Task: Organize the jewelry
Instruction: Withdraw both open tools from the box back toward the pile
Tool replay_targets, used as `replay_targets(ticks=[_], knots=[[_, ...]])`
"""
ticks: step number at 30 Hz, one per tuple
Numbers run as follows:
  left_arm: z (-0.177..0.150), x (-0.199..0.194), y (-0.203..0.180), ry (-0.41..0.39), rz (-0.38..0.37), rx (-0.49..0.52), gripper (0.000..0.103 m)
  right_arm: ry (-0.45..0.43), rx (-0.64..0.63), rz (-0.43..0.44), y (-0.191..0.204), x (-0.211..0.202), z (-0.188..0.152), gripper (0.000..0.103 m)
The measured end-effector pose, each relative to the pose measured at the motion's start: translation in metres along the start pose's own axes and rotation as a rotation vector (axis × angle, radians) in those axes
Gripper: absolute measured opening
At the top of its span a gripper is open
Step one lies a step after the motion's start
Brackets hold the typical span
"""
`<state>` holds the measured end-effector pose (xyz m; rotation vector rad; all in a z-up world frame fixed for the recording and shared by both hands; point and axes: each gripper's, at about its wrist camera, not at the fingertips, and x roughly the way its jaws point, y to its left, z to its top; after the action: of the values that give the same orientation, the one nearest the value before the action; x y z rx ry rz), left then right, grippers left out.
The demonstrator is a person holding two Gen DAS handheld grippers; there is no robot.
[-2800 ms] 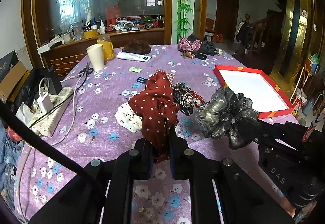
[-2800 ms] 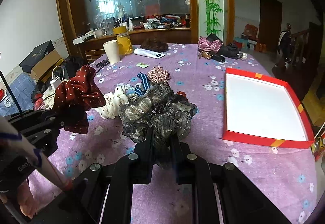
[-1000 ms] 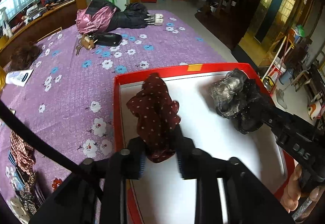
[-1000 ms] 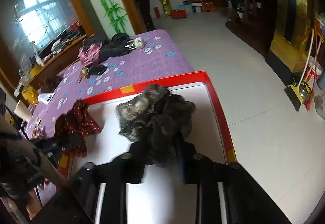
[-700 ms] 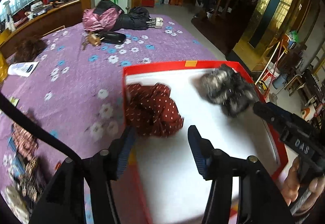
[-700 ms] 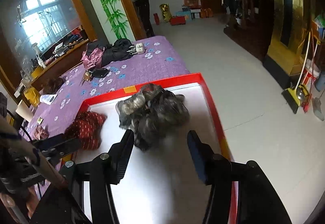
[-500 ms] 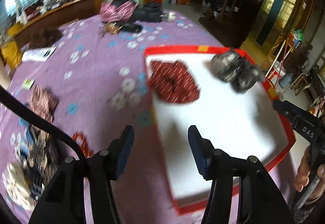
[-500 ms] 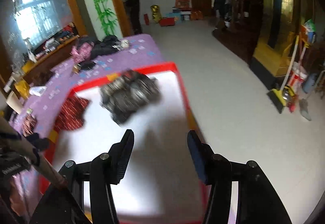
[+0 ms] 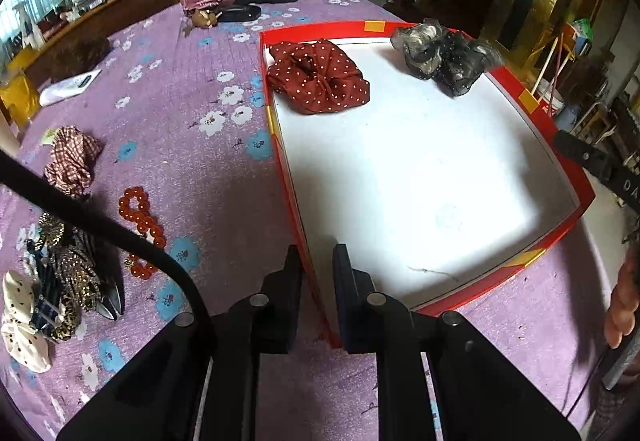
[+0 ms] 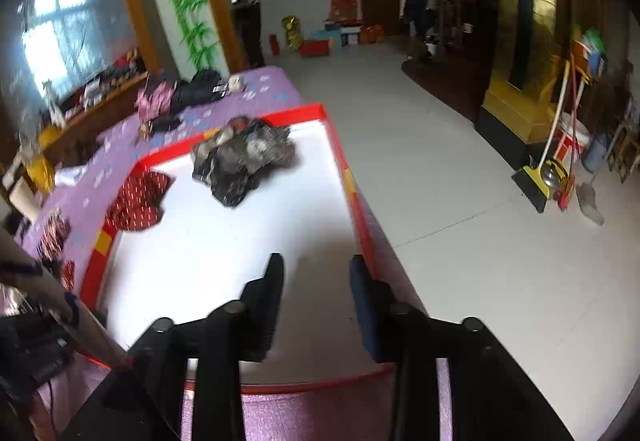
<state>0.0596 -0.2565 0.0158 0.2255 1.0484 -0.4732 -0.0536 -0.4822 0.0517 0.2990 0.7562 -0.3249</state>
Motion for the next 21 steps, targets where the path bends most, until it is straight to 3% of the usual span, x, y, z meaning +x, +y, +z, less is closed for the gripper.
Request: replay_targets(ticks=[3, 5, 8, 10, 15, 19, 21], knots=[[-0.004, -0.002, 0.001, 0.0, -0.013, -0.011, 0.014, 0.032, -0.016, -0.02, 0.004, 0.008, -0.002, 0.043], [-0.007, -0.004, 0.002, 0.002, -0.025, -0.015, 0.013, 0.013, -0.024, -0.03, 0.008, 0.006, -0.002, 0.043], [-0.012, -0.007, 0.005, 0.007, -0.047, -0.019, 0.013, -0.033, 0.023, 0.035, 0.002, -0.009, -0.001, 0.043], [-0.017, -0.01, 0.005, 0.005, -0.052, -0.022, 0.013, -0.051, 0.034, -0.007, -0.002, -0.014, 0.0, 0.047], [-0.027, -0.016, 0.001, 0.002, -0.045, -0.021, 0.013, 0.044, 0.03, -0.058, -0.01, 0.004, -0.006, 0.048], [-0.036, -0.022, 0.002, -0.001, -0.037, -0.03, 0.013, 0.084, 0.026, -0.099, -0.015, 0.007, -0.021, 0.016], [-0.043, -0.026, 0.002, -0.004, -0.037, -0.034, 0.013, 0.096, 0.038, -0.083, -0.02, 0.002, -0.027, 0.012]])
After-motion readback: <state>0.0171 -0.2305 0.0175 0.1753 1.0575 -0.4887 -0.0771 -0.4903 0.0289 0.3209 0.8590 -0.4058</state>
